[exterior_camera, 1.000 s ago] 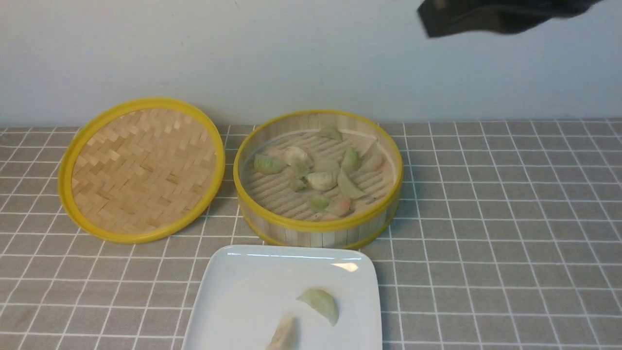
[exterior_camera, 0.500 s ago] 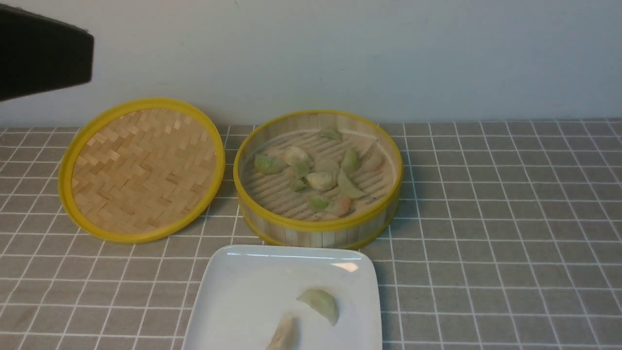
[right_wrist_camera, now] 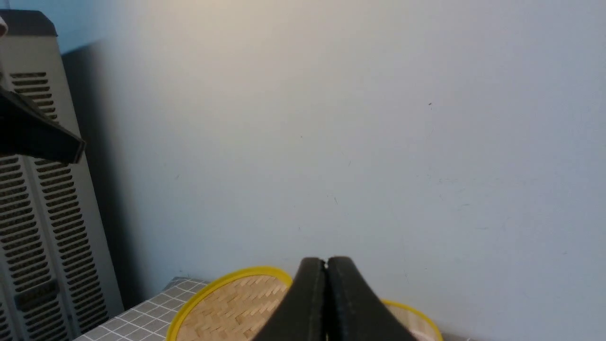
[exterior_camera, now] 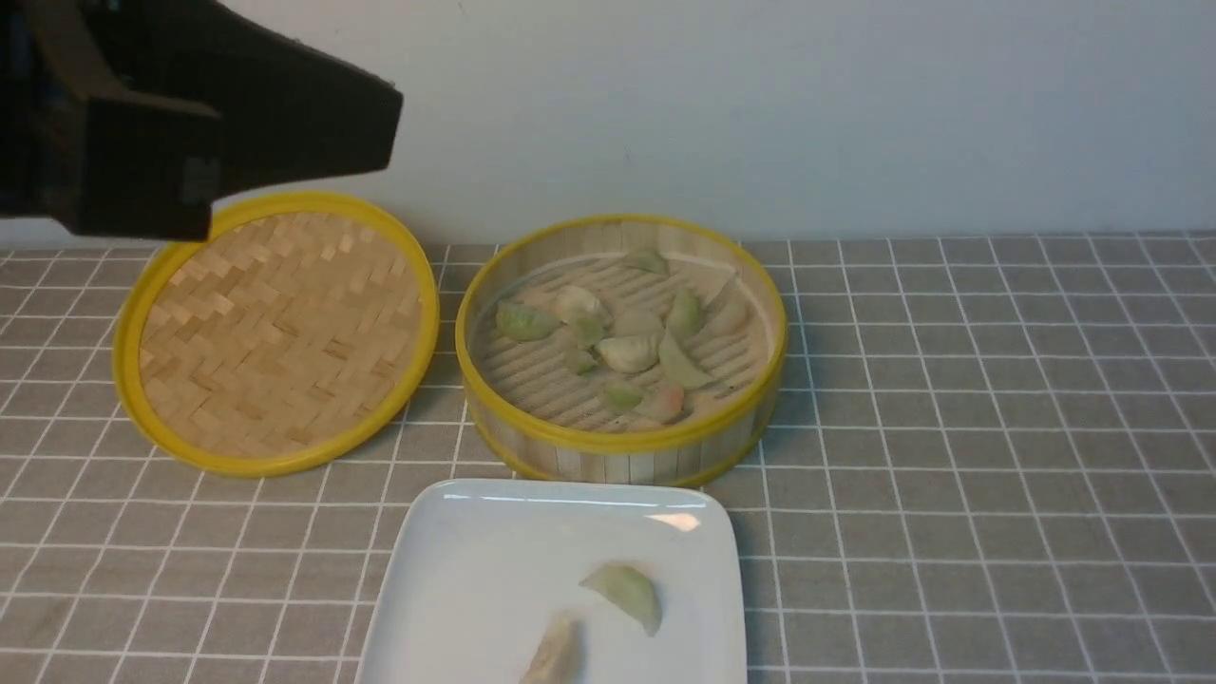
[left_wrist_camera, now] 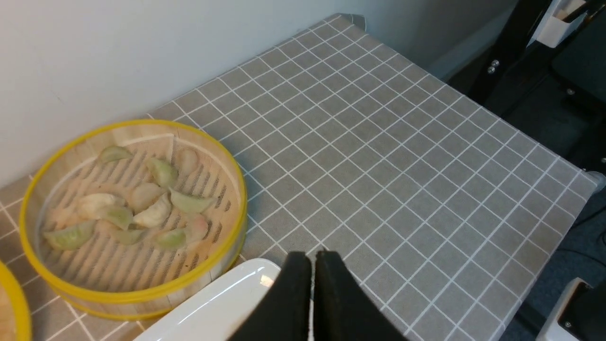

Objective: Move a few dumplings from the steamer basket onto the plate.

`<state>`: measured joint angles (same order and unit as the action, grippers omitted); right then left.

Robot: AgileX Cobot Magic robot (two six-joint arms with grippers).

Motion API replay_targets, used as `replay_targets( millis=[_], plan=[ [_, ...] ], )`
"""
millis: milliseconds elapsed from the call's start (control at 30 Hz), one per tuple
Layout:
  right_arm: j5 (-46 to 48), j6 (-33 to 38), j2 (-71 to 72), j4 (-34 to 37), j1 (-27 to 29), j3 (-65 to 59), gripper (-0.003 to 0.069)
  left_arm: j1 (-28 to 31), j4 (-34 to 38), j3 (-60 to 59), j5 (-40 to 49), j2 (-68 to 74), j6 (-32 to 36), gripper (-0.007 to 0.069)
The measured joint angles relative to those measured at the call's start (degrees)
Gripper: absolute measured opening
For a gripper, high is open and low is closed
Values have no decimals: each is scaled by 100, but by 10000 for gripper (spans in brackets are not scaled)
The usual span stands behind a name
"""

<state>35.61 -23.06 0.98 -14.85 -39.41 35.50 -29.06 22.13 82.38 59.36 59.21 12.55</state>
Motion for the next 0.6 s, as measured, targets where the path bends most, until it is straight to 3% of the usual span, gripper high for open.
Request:
replay_targets(
  millis=[300,433,600],
  plan=[
    [-32,-28,11,-22,0,-40,-15,0,-28,-377,-312,-334,216,-5],
    [-32,-28,11,-22,0,-40,-15,0,-94,-1039,-979,-841,211,-5],
    [-32,-28,11,-33,0,-40,-15,0,76,-2640,-2621,-2044,193,-5]
  ],
)
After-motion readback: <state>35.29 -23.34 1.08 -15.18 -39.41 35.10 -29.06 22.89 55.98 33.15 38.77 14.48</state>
